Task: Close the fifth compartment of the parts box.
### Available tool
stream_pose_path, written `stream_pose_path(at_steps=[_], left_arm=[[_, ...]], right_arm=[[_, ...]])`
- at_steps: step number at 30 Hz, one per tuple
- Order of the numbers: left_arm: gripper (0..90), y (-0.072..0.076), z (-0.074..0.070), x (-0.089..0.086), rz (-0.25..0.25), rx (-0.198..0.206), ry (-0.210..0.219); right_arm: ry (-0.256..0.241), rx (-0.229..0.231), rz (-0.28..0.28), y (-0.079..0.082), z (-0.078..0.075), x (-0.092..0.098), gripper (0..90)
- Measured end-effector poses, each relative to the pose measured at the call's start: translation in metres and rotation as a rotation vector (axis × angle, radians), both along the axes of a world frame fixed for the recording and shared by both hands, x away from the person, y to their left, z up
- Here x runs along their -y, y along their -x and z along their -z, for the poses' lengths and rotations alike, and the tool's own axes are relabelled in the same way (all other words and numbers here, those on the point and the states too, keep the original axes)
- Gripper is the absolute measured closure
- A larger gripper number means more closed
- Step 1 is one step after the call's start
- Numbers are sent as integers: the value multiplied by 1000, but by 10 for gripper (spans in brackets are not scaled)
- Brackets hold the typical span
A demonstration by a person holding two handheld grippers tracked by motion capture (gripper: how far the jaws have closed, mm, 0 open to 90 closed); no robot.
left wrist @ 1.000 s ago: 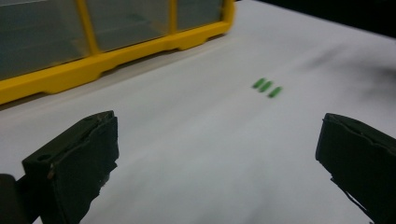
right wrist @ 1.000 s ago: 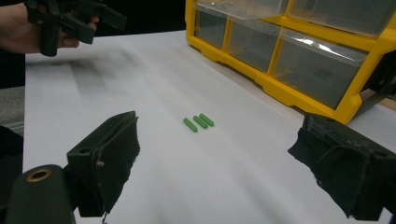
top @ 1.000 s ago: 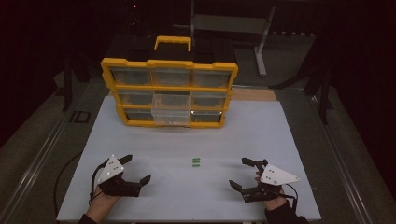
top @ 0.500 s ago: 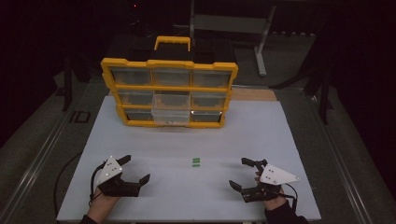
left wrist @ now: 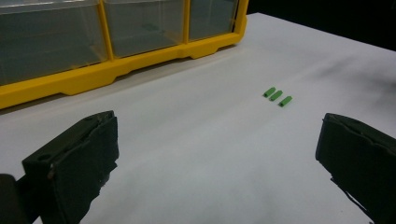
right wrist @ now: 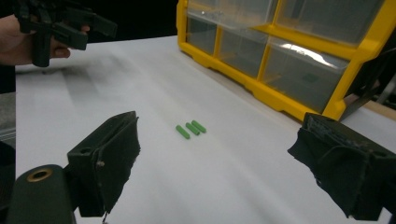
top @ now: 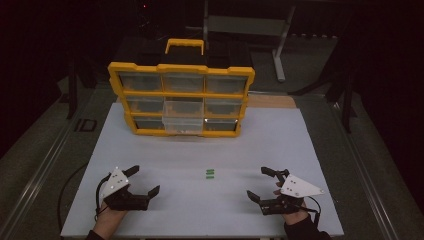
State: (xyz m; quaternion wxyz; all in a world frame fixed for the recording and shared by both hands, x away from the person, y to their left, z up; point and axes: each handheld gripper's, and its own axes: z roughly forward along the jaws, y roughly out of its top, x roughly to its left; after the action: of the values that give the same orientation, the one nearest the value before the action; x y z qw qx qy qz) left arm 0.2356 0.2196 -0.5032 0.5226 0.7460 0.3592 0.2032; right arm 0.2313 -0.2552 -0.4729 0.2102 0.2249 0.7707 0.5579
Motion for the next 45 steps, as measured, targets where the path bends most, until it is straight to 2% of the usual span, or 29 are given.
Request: stream_pose_path(at_steps=[10,16,18,22,24,28,30,39,43,45], left_arm=[[0,0,0,1,7,-2,3],[0,0,-1,0,6,2,11],[0,0,-1,0,9,1,16],[0,1,-1,0,11,4,18],[0,1,-1,0,13,7,16],[0,1,-1,-1,12,7,23],[0,1,-1,0,14,8,20],[0,2,-2,0,16,9,31],[0,2,-2,0,20,12,29],[0,2,-2,0,21,16,29]], right_arm=[[-12,22,22,4,-28,-15,106],[-2,24,15,3,-40,-35,101],[-13,6,-10,1,-46,-48,97],[-15,1,-25,-2,-51,-60,94],[-3,4,-38,-9,-55,-75,91],[25,29,-1,-14,-57,-91,91],[44,24,-12,-16,-57,-99,92],[39,-23,-51,-29,-48,-129,93],[41,-33,-49,-35,-43,-140,97],[43,-36,-41,-39,-40,-144,138]])
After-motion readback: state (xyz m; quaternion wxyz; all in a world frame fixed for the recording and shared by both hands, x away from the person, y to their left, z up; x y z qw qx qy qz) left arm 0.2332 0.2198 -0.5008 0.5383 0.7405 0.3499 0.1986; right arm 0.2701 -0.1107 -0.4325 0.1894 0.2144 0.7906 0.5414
